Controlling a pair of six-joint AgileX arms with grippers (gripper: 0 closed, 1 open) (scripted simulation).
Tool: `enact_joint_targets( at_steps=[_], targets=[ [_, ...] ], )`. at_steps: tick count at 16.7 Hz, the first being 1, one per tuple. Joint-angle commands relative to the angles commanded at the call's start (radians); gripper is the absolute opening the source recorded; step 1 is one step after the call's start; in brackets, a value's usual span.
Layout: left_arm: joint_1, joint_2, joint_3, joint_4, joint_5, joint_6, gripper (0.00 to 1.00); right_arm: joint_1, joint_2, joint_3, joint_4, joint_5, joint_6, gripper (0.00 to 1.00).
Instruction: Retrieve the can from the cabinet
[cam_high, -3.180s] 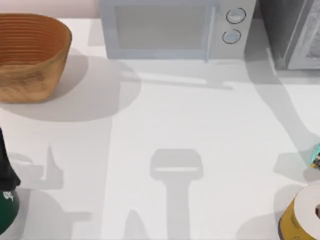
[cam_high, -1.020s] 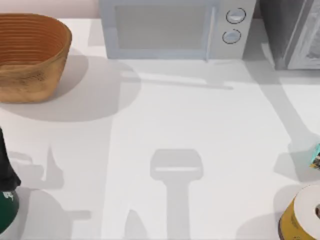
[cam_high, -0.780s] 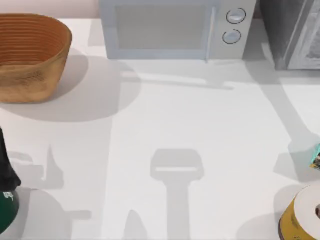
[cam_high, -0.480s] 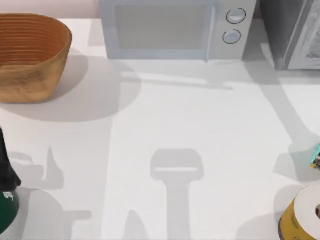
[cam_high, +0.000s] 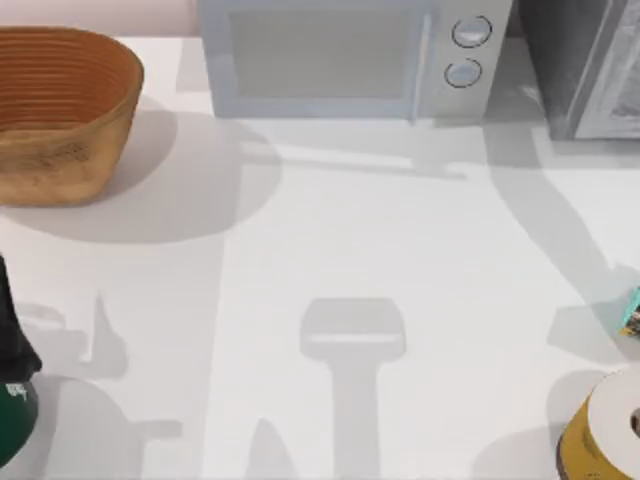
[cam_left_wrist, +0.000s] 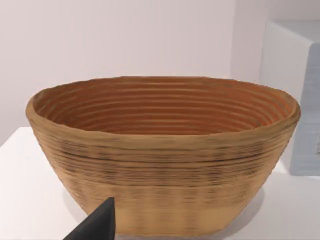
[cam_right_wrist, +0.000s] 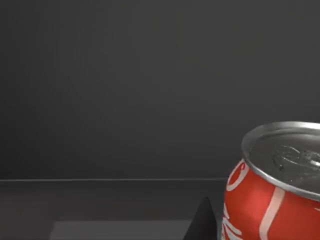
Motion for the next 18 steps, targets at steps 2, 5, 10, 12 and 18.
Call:
enact_joint_targets(
  at_steps=[2, 5, 10, 12, 18],
  targets=[
    [0.000, 0.000, 0.000, 0.000, 0.000, 0.000, 1.00, 0.036, -0.057, -0.027, -0.042, 0.035, 0.000, 0.00],
    [0.000, 0.000, 0.000, 0.000, 0.000, 0.000, 1.00, 0.047, -0.072, -0.034, -0.055, 0.045, 0.000, 0.00],
    [0.000, 0.000, 0.000, 0.000, 0.000, 0.000, 1.00, 0.035, -0.096, -0.051, -0.041, 0.034, 0.002, 0.00],
    [0.000, 0.000, 0.000, 0.000, 0.000, 0.000, 1.00, 0.017, -0.151, -0.112, -0.017, 0.015, 0.002, 0.00],
    [0.000, 0.000, 0.000, 0.000, 0.000, 0.000, 1.00, -0.092, -0.437, -0.531, 0.101, -0.089, 0.001, 0.00]
  ],
)
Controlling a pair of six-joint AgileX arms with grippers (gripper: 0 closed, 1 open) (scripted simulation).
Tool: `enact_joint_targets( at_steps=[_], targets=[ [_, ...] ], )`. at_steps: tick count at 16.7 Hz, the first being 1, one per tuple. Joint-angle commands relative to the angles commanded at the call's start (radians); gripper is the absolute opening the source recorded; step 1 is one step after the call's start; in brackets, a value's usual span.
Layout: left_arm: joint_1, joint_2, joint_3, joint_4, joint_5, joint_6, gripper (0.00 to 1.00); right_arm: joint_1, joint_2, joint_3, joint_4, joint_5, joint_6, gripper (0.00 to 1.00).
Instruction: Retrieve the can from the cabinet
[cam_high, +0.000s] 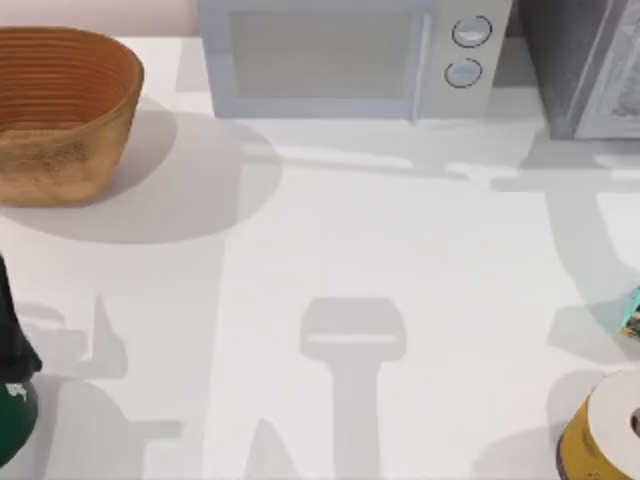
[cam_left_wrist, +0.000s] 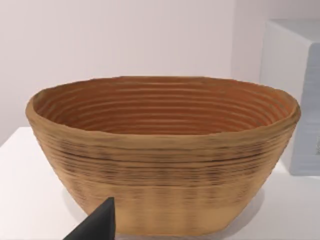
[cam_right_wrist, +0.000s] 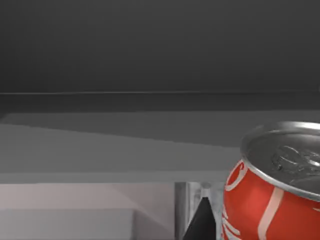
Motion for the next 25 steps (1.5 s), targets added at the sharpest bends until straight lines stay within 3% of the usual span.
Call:
enact_joint_targets(
  at_steps=[9, 13, 17, 25],
  targets=[
    [0.000, 0.000, 0.000, 0.000, 0.000, 0.000, 1.00, -0.227, -0.630, -0.993, 0.253, -0.235, -0.006, 0.00],
    [0.000, 0.000, 0.000, 0.000, 0.000, 0.000, 1.00, -0.311, -0.876, -1.305, 0.354, -0.329, -0.010, 0.00],
    [0.000, 0.000, 0.000, 0.000, 0.000, 0.000, 1.00, -0.359, -1.009, -1.451, 0.410, -0.382, -0.013, 0.00],
    [0.000, 0.000, 0.000, 0.000, 0.000, 0.000, 1.00, -0.374, -0.989, -1.449, 0.436, -0.410, -0.012, 0.00]
  ],
)
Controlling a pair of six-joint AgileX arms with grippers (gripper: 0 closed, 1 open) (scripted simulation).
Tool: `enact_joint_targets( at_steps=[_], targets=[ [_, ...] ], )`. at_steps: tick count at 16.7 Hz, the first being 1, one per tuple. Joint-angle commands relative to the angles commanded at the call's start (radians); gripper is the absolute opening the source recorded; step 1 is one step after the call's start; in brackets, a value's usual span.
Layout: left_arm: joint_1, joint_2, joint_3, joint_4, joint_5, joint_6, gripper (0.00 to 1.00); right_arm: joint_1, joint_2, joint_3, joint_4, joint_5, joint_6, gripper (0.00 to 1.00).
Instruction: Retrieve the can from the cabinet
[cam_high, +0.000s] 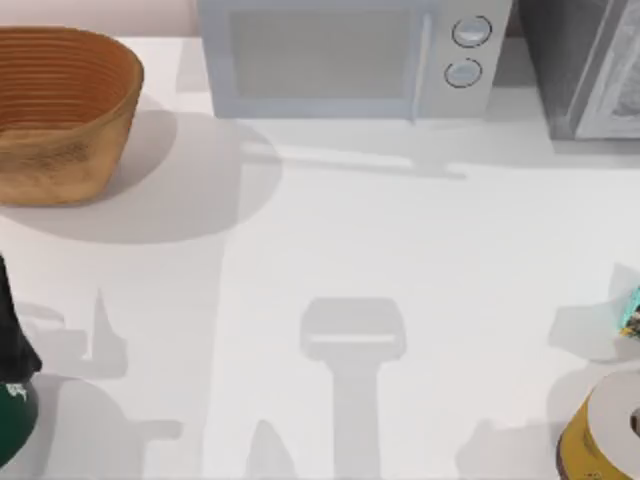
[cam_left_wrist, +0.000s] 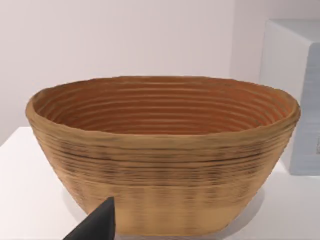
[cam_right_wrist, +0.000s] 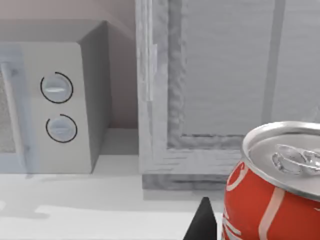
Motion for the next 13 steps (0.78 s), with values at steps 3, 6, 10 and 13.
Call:
enact_joint_targets(
  at_steps=[3, 6, 10, 13],
  targets=[
    [0.000, 0.000, 0.000, 0.000, 0.000, 0.000, 1.00, -0.061, 0.102, 0.047, 0.088, -0.095, -0.003, 0.00],
    [0.000, 0.000, 0.000, 0.000, 0.000, 0.000, 1.00, -0.160, 0.281, 0.117, 0.223, -0.246, -0.010, 0.00],
    [0.000, 0.000, 0.000, 0.000, 0.000, 0.000, 1.00, -0.326, 0.611, 0.232, 0.452, -0.508, -0.022, 0.00],
    [0.000, 0.000, 0.000, 0.000, 0.000, 0.000, 1.00, -0.459, 0.906, 0.328, 0.643, -0.731, -0.032, 0.00]
  ],
)
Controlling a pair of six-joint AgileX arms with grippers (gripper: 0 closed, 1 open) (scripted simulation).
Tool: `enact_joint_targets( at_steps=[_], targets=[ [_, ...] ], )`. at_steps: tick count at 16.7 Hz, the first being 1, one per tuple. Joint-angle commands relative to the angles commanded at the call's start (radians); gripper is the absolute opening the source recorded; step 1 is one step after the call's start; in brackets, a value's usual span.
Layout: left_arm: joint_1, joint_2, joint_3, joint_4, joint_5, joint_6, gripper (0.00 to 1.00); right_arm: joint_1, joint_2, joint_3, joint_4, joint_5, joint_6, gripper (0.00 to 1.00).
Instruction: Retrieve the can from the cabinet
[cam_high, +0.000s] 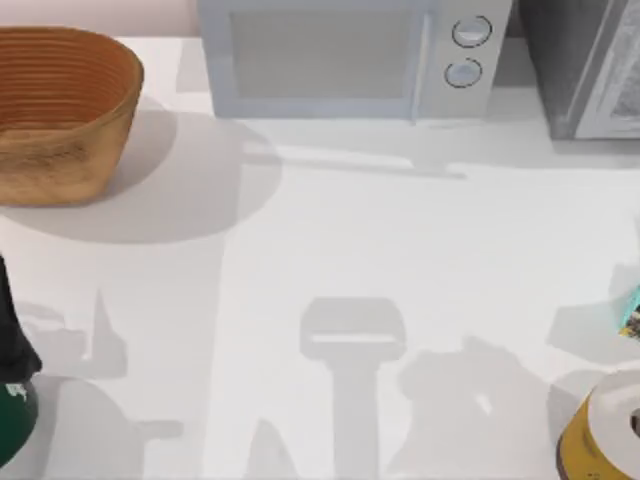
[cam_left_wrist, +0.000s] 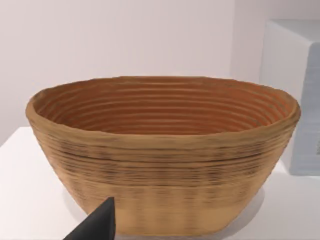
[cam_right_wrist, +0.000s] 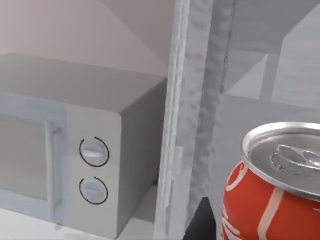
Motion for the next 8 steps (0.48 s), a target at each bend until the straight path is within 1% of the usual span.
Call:
enact_joint_targets(
  at_steps=[5, 8],
  targets=[
    [0.000, 0.000, 0.000, 0.000, 0.000, 0.000, 1.00, -0.213, 0.531, 0.162, 0.318, -0.378, -0.019, 0.00],
    [0.000, 0.000, 0.000, 0.000, 0.000, 0.000, 1.00, -0.321, 0.831, 0.251, 0.490, -0.584, -0.031, 0.00]
  ],
)
